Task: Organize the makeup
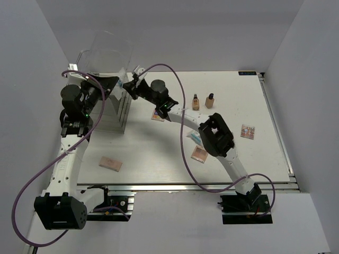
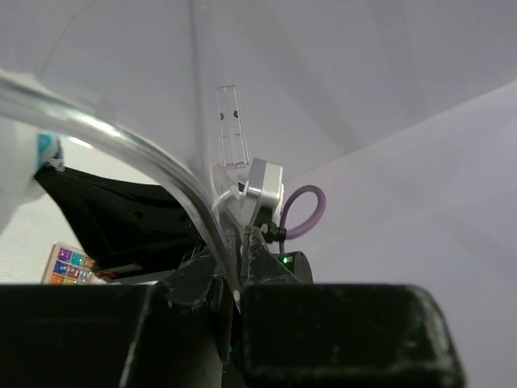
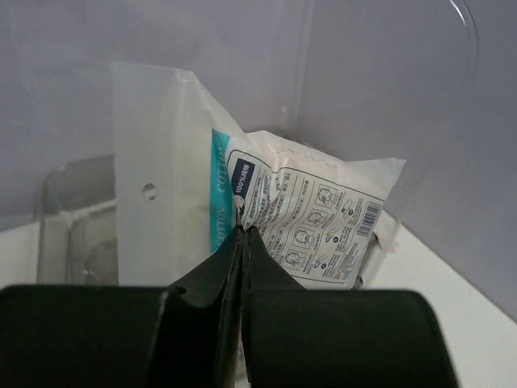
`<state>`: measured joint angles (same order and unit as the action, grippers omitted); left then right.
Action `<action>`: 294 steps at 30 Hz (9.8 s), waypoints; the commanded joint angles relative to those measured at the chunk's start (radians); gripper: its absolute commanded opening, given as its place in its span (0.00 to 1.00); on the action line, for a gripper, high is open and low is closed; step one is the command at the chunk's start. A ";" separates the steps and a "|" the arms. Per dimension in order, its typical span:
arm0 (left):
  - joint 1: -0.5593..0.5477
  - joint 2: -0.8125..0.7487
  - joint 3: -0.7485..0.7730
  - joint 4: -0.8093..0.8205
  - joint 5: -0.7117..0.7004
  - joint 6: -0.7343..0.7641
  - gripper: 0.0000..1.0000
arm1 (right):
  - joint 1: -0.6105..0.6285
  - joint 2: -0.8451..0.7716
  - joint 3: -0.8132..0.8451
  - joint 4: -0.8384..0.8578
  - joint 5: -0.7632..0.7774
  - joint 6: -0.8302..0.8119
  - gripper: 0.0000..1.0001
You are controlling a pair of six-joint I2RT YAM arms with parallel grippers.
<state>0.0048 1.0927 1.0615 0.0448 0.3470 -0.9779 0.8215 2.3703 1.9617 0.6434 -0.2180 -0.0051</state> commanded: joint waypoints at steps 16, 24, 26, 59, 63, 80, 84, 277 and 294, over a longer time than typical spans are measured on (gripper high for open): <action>-0.008 -0.010 0.066 0.093 0.053 0.002 0.06 | 0.068 0.069 0.068 0.249 0.013 -0.141 0.68; -0.006 -0.011 0.058 0.121 0.049 -0.005 0.06 | -0.079 -0.307 -0.430 0.220 -0.438 -0.316 0.89; -0.006 -0.014 0.046 0.135 0.050 -0.013 0.06 | -0.163 -0.426 -0.551 0.135 -0.580 -0.373 0.89; -0.006 -0.048 0.008 0.152 0.066 -0.021 0.06 | -0.461 -0.726 -0.940 -1.168 -0.149 -1.662 0.65; -0.006 -0.051 0.009 0.141 0.066 -0.016 0.06 | -0.470 -0.723 -0.955 -1.096 -0.155 -1.645 0.55; -0.008 -0.059 0.020 0.153 0.063 -0.025 0.06 | -0.384 -0.895 -0.922 -0.885 -0.598 -1.380 0.00; -0.006 -0.053 0.020 0.164 0.064 -0.033 0.06 | -0.257 -0.846 -0.890 -0.590 -0.540 -1.183 0.00; -0.008 -0.151 -0.449 -0.801 -0.413 0.086 0.76 | -0.294 -0.473 -0.451 -0.638 0.031 0.140 0.55; -0.006 -0.381 -0.517 -0.695 -0.287 0.136 0.71 | -0.412 -0.108 0.046 -1.010 0.427 -0.032 0.77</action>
<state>-0.0002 0.7235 0.5220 -0.6594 0.0479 -0.8600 0.4057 2.2505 1.9610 -0.3107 0.1673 0.0116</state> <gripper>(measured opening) 0.705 0.779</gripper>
